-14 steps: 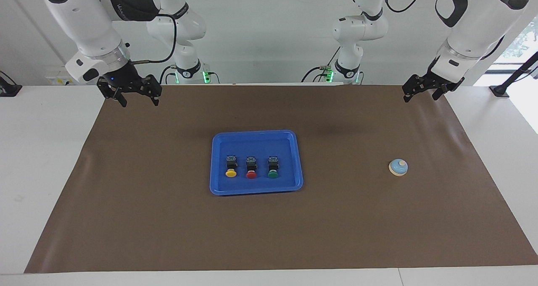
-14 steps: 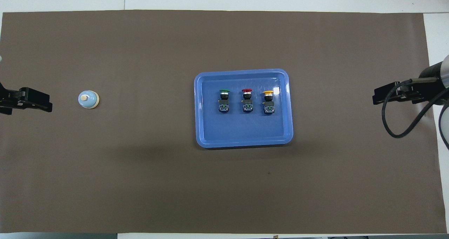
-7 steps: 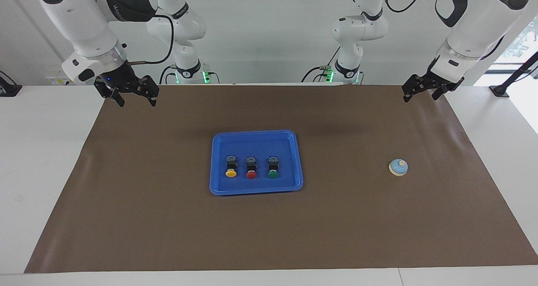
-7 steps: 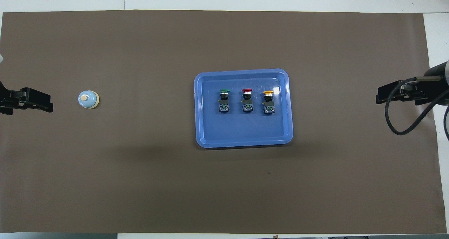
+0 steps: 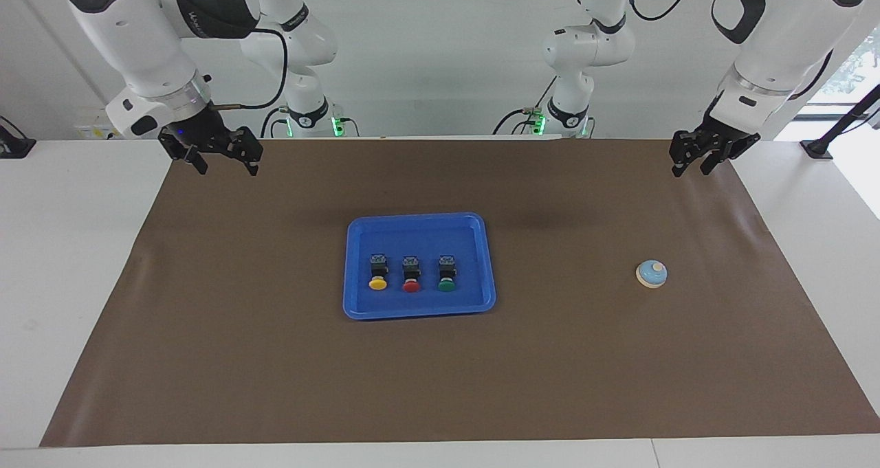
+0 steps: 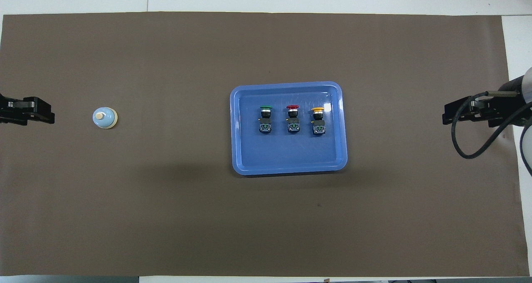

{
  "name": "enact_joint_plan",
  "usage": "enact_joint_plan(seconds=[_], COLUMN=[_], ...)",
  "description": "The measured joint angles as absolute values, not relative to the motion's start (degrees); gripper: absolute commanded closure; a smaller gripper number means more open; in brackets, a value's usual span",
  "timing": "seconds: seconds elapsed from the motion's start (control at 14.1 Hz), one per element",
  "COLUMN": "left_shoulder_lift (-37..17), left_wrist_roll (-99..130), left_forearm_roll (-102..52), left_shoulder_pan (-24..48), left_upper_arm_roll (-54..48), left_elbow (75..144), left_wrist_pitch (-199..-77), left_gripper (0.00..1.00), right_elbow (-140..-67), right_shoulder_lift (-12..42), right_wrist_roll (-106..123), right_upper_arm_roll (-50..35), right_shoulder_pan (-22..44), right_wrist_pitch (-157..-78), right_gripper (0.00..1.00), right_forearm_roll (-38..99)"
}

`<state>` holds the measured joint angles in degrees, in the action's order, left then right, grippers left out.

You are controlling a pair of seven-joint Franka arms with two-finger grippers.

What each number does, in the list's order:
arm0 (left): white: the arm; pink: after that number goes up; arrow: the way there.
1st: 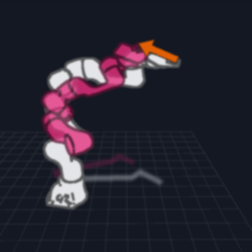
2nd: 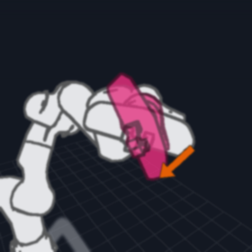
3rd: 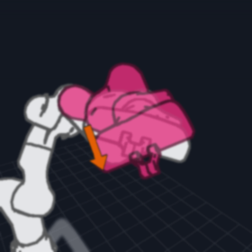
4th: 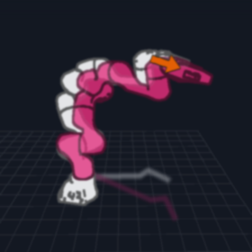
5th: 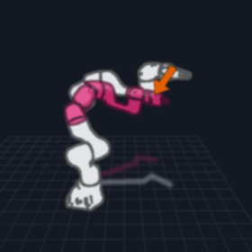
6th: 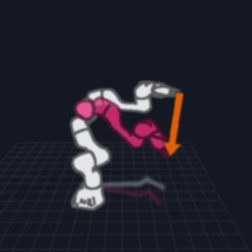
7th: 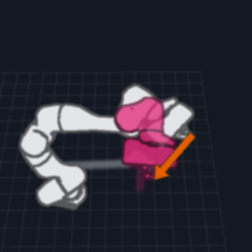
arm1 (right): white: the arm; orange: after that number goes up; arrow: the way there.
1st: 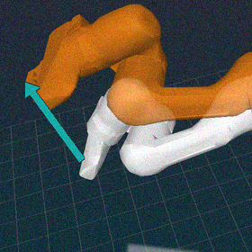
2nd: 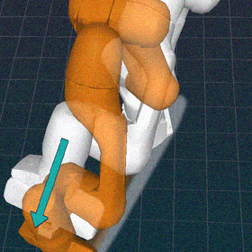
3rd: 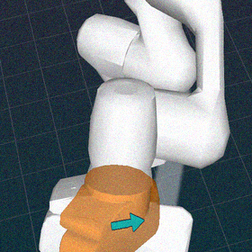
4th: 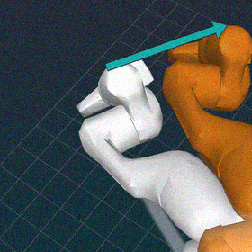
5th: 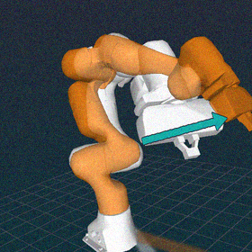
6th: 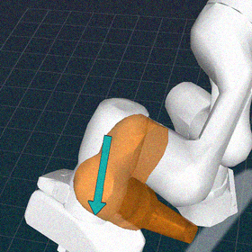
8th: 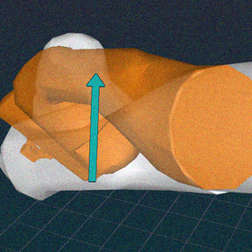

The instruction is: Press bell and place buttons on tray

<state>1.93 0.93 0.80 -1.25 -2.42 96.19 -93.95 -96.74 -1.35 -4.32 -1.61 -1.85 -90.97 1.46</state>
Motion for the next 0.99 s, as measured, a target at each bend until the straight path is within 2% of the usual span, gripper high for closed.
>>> enact_joint_plan(seconds=[0.5,0.78,0.99], left_shoulder_lift=[-0.2,-6.91,-9.88], left_wrist_roll=[-1.27,-2.35,-2.36], left_forearm_roll=[0.8,0.8,0.8], left_shoulder_pan=[-3.35,-4.29,-4.42], left_upper_arm_roll=[-2.03,-1.93,-1.91], left_elbow=[100.59,103.5,108.05], left_wrist_pitch=[-101.71,-110.81,-120.11], left_gripper=[1.0,1.0,1.0], right_elbow=[-96.89,-96.9,-96.9], right_shoulder_lift=[-1.39,-1.51,-1.57], right_wrist_roll=[-4.32,-4.32,-4.32], right_upper_arm_roll=[-1.61,-1.61,-1.56], right_shoulder_pan=[-1.85,-1.86,-1.93], right_wrist_pitch=[-89.85,-89.52,-89.49], right_gripper=[0.0,0.0,0.0], right_forearm_roll=[0.91,0.9,0.89])
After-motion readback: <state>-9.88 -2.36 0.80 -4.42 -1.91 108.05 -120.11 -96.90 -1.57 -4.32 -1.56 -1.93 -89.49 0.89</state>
